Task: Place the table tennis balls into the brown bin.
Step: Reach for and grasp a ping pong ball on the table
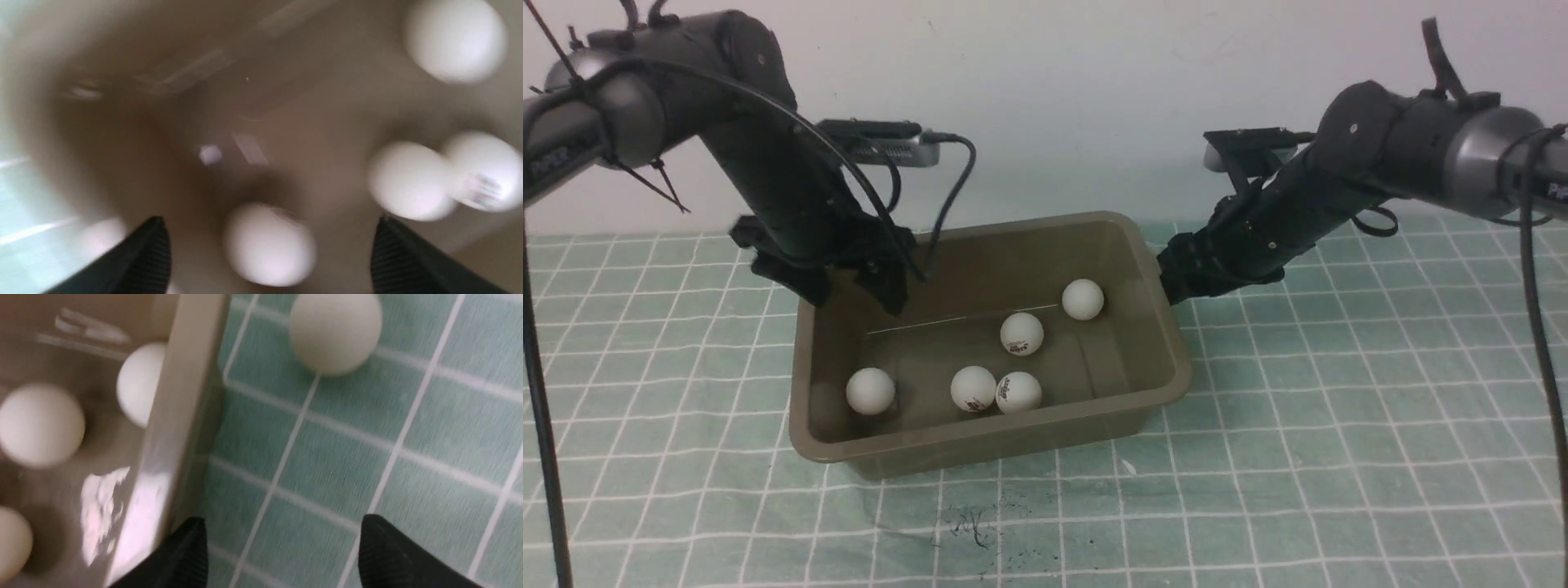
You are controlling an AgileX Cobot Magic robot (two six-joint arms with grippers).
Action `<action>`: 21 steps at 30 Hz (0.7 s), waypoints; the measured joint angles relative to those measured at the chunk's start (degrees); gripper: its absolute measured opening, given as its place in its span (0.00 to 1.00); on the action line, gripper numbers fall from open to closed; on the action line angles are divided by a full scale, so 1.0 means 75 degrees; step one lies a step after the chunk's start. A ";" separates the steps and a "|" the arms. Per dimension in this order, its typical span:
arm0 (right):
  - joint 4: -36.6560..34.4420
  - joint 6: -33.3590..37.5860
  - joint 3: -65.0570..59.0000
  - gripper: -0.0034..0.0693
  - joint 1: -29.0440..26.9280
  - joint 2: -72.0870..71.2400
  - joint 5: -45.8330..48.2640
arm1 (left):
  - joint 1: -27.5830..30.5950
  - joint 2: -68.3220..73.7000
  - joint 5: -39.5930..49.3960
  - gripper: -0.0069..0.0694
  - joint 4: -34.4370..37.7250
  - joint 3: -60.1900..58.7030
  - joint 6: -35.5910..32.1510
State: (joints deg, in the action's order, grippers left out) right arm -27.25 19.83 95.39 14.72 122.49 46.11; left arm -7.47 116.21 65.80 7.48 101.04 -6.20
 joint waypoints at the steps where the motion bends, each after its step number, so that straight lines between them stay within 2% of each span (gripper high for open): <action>1: 0.0001 0.0009 0.0000 0.68 0.0000 0.0000 -0.0090 | 0.0115 -0.0050 0.0012 0.71 -0.0166 0.0094 0.0121; 4: -0.0006 0.0026 0.0000 0.68 0.0000 0.0017 -0.0447 | 0.0690 -0.0205 0.0036 0.37 -0.0693 0.0303 0.0306; 5: -0.0002 0.0026 0.0000 0.68 0.0000 0.0017 -0.0463 | 0.0732 -0.0207 0.0036 0.34 -0.0708 0.0299 0.0305; 6: -0.0011 0.0033 0.0055 0.68 0.0000 0.0066 -0.0554 | 0.1126 -0.0228 0.0052 0.19 -0.0741 0.0328 0.0350; 8: -0.0011 0.0033 0.0257 0.68 0.0000 0.0213 -0.0593 | 0.1490 -0.0173 0.0155 0.12 -0.0657 0.0334 0.0338; 12: -0.0011 0.0033 0.0823 0.68 0.0000 0.0579 -0.0593 | 0.2001 0.0162 0.0453 0.10 -0.0357 0.0334 -0.0008; 16: -0.0011 -0.0069 0.2021 0.68 0.0000 0.1361 -0.0536 | 0.2154 0.0639 0.0559 0.19 0.0072 0.0334 -0.0330; 17: -0.0011 -0.0080 0.2135 0.68 0.0000 0.1403 -0.0524 | 0.2154 0.0655 0.0558 0.19 0.0067 0.0334 -0.0339; 21: 0.0066 -0.0262 0.3168 0.68 0.0000 0.2288 -0.0092 | 0.2147 0.0723 0.0561 0.29 0.0161 0.0334 -0.0397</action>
State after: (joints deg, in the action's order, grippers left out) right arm -26.76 17.87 119.15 14.72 139.65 45.42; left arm 8.64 121.63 70.01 8.69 103.54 -9.18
